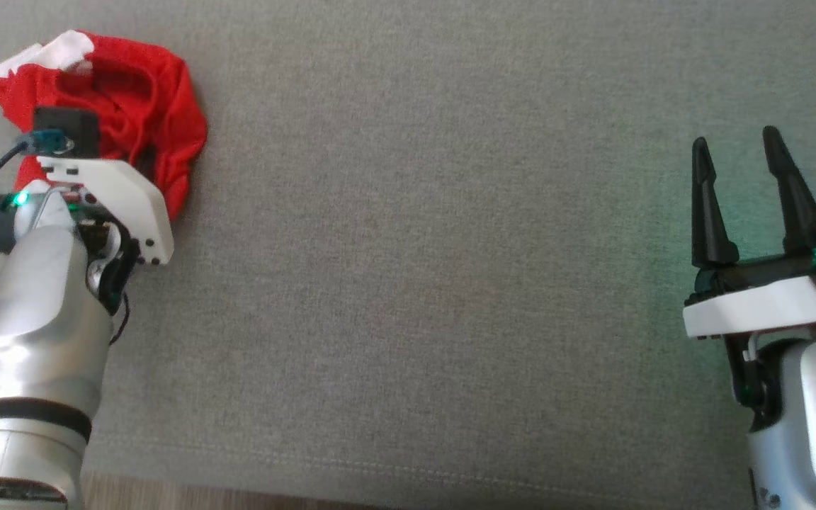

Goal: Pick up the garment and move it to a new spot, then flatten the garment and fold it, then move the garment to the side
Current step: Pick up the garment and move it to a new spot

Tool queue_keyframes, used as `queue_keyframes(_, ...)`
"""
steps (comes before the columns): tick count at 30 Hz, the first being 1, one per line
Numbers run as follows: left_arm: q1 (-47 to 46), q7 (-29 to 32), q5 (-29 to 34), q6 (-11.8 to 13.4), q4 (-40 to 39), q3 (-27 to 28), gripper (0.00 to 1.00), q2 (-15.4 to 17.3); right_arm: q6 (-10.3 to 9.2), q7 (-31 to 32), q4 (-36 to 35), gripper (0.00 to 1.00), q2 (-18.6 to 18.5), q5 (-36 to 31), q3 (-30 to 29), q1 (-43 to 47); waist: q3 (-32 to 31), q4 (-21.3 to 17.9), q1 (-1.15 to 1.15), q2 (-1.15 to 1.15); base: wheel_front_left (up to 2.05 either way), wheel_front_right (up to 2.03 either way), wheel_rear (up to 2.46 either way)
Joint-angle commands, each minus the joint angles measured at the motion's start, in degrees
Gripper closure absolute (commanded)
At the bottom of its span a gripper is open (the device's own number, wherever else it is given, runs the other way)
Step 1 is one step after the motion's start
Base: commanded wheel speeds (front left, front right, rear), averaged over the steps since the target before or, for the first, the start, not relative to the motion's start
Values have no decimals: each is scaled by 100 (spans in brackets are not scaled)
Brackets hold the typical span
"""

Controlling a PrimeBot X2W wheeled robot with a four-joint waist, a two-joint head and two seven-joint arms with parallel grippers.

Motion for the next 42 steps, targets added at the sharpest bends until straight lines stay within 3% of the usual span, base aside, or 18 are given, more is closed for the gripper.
queue_keyframes(1,-208,-127,-49,-10,-223,166,100,273,20,-69,-155,0,50,43,127,-118,-91,-31,0,0,0,0,0)
queue_keyframes(8,-82,-491,-662,-38,-980,-31,100,-70,20,-309,235,0,182,146,107,-79,-677,-221,0,0,0,0,0)
queue_keyframes(14,286,18,-2019,-40,-2347,-351,100,-471,20,-529,569,0,262,260,26,-51,-1155,-548,0,0,0,0,0)
queue_keyframes(18,522,386,-2577,-37,-3144,-413,100,-717,20,-629,709,0,281,314,-62,-95,-1305,-834,0,0,0,0,0)
queue_keyframes(24,765,598,-3347,358,-3963,-736,100,-1096,20,-729,858,0,289,496,-155,-329,-1314,-1364,0,0,0,0,0)
queue_keyframes(28,727,201,-3945,781,-4341,-1503,100,-1115,20,-775,915,0,290,604,-33,-486,-1202,-1631,0,0,0,0,0)
queue_keyframes(31,607,-106,-4091,1088,-4251,-2080,100,-1117,20,-806,957,0,291,615,38,-544,-1113,-1753,0,0,0,0,0)
queue_keyframes(35,401,-511,-3479,1396,-3432,-2420,100,-1059,20,-843,984,0,291,646,76,-585,-978,-1866,0,0,0,0,0)
queue_keyframes(42,236,-837,-3068,1449,-2157,-2502,100,-763,20,-885,1032,0,291,610,75,-521,-773,-1862,0,0,0,0,0)
